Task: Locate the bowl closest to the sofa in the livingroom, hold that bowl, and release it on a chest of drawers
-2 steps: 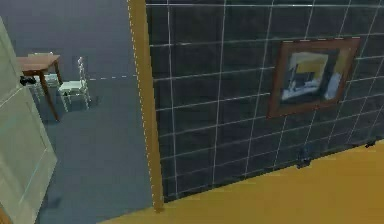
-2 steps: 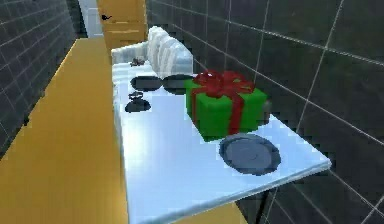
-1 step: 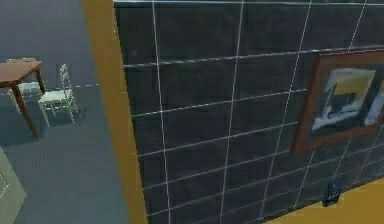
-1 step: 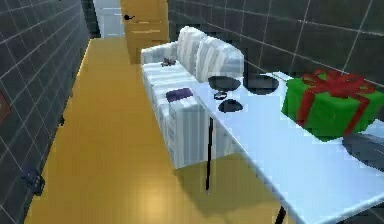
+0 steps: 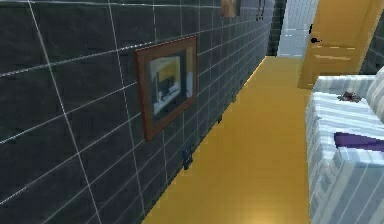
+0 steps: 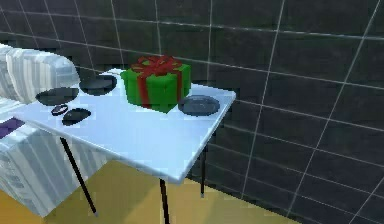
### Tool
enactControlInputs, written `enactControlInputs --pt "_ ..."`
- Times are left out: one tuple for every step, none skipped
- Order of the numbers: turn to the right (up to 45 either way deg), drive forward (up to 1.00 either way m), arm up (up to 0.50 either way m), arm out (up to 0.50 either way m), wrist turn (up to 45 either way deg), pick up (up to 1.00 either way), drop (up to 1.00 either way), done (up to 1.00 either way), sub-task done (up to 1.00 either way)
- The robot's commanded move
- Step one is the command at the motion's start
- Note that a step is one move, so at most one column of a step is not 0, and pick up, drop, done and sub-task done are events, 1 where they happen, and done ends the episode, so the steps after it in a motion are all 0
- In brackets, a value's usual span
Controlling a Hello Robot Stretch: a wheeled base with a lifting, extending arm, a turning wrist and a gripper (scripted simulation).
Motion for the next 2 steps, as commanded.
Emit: enactControlInputs --pt "15.0 0.0 0.0 0.0 0.0 0.0 0.0 0.0 0.0" --pt "0.0 0.45 0.0 0.0 0.0 0.0 0.0 0.0 0.0"
